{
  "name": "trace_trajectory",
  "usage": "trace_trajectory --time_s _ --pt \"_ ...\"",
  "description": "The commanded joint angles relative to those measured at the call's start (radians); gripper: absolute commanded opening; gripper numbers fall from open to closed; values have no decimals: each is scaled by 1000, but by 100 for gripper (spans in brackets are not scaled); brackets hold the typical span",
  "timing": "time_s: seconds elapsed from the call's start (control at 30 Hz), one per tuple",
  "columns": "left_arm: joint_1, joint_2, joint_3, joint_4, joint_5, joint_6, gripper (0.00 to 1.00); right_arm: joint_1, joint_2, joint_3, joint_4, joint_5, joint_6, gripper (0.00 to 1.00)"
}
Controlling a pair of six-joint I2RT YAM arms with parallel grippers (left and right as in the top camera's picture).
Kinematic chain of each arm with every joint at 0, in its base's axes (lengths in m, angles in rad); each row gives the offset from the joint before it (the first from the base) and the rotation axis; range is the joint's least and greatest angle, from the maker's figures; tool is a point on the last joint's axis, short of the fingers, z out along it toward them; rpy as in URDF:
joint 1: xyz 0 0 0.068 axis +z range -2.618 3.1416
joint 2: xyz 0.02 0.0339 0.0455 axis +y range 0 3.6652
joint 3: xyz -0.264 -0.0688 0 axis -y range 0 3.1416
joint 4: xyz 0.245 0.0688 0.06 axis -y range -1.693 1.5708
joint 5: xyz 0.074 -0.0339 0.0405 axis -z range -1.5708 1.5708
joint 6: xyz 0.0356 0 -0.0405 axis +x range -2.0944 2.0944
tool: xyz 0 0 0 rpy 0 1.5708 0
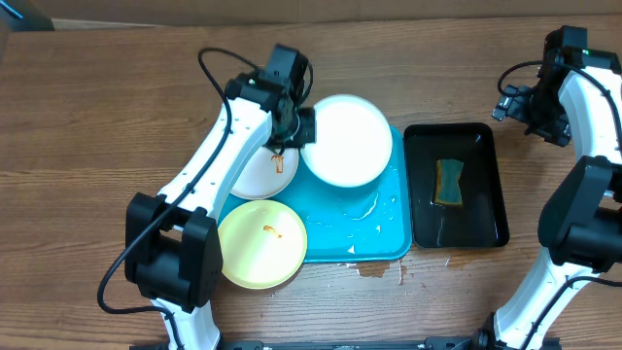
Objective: Clean dirty plates on tray and stack at the side
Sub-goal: 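Lift the cleaned white plate off the tray with the left gripper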
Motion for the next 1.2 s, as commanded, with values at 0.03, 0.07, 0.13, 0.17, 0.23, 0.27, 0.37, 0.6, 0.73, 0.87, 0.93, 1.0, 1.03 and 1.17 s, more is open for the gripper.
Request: trace_trajectory --time_s 0.03,0.07,0.13,0.17,0.23,0.27,0.37,0.6,0.73,0.87,0.93,1.0,1.03,1.17 --pt "-32 8 101 -2 -59 29 4 3 -31 19 3 10 0 100" --pt "-43 8 113 0 -79 29 4 3 -31 19 3 10 0 100" --pt "-71 8 132 6 -117 29 4 3 -31 19 3 10 0 100" --pt "-87 8 134 14 -130 29 4 3 -31 19 3 10 0 100" --pt "-120 8 134 32 -147 28 4 3 -31 19 3 10 0 100" --pt "-137 8 134 40 -158 24 4 3 -31 19 3 10 0 100" --pt "-198 8 134 72 -205 18 4 3 -31 19 3 10 0 100" --pt "-344 8 134 153 -340 50 4 3 -31 19 3 10 0 100" --pt "-428 9 134 167 -499 87 4 3 -31 19 3 10 0 100" --pt "-499 9 134 194 -645 129 4 3 -31 19 3 10 0 100" --pt "-532 9 134 210 -685 152 4 3 -31 19 3 10 0 100" --pt "-561 9 134 227 -723 186 4 3 -31 19 3 10 0 100" --pt "-575 9 134 232 -745 199 4 3 -31 19 3 10 0 100" --pt "-622 9 134 245 -859 228 4 3 -31 19 3 10 0 100"
